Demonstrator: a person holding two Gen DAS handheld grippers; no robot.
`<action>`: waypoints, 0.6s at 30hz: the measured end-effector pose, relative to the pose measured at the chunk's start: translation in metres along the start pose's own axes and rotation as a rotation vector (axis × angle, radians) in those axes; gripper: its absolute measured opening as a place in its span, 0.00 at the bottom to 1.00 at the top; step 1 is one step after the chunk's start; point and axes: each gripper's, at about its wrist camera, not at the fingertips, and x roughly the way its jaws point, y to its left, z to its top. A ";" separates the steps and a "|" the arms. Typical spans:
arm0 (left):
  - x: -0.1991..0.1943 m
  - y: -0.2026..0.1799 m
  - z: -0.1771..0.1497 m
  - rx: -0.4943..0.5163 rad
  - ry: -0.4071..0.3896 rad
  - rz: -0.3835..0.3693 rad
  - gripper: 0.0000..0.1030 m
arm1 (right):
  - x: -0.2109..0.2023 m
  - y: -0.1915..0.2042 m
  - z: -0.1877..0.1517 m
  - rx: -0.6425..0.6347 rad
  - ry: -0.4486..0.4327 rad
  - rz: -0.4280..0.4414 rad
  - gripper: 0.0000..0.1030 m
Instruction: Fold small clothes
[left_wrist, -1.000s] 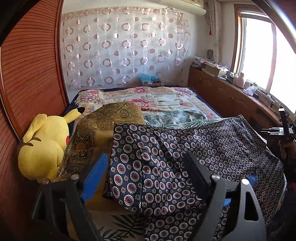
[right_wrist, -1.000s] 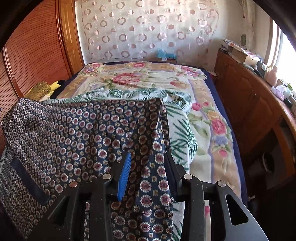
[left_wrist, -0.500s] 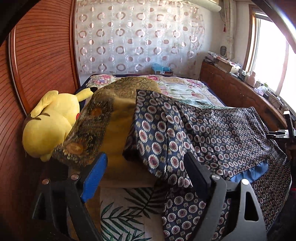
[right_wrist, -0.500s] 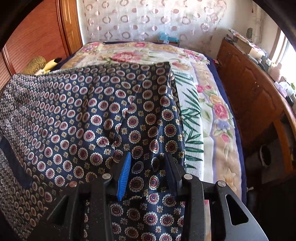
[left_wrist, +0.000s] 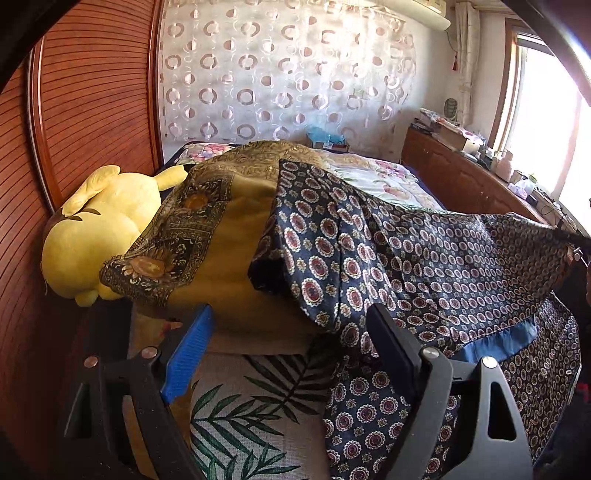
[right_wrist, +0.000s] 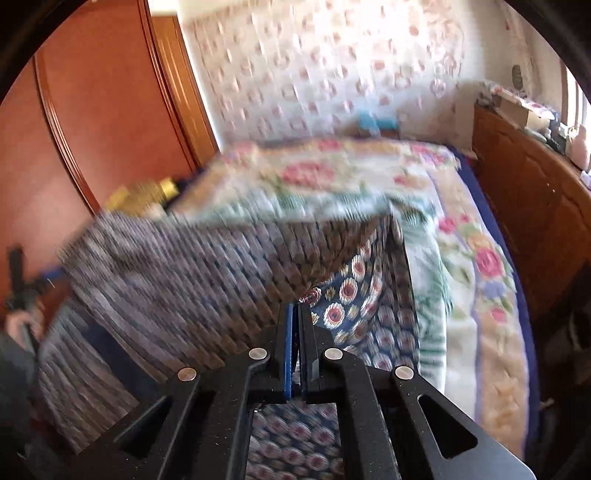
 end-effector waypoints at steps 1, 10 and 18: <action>-0.001 -0.001 0.000 0.002 -0.003 -0.002 0.82 | -0.008 0.001 0.004 0.006 -0.025 -0.002 0.02; -0.019 -0.015 0.004 0.037 -0.059 -0.003 0.82 | -0.008 -0.017 -0.017 0.029 0.021 -0.140 0.02; -0.019 -0.030 0.007 0.092 -0.059 -0.036 0.57 | 0.033 -0.029 -0.061 0.040 0.130 -0.180 0.02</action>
